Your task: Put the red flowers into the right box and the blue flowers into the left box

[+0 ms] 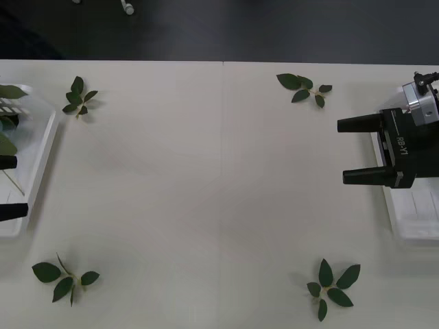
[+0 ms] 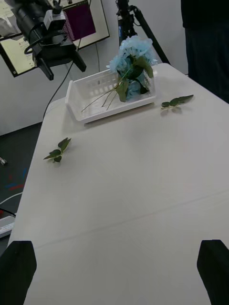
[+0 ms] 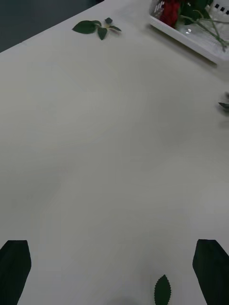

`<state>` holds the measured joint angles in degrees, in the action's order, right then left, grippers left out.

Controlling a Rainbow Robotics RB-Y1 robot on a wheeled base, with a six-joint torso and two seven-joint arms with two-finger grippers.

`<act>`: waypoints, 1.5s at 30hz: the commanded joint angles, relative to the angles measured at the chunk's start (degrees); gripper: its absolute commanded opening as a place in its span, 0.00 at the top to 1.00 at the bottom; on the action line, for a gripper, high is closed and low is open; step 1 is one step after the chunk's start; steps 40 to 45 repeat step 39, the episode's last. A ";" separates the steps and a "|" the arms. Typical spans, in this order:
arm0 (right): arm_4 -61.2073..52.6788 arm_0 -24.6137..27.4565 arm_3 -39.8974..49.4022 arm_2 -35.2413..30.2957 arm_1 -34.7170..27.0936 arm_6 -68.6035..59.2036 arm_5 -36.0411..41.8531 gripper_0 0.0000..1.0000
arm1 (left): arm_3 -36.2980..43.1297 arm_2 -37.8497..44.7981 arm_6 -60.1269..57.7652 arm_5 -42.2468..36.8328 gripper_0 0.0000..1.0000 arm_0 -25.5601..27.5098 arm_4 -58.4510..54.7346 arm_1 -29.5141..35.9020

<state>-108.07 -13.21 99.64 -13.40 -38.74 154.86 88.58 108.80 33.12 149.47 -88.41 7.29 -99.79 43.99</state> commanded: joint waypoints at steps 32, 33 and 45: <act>-0.47 -0.76 0.82 0.13 -0.98 0.14 -0.16 0.00 | -5.00 -7.98 5.53 -8.44 0.00 -20.56 9.35 -11.03; -0.47 -0.76 0.82 0.13 -0.98 0.14 -0.16 0.00 | -5.00 -7.98 5.53 -8.44 0.00 -20.56 9.35 -11.03; -0.47 -0.76 0.82 0.13 -0.98 0.14 -0.16 0.00 | -5.00 -7.98 5.53 -8.44 0.00 -20.56 9.35 -11.03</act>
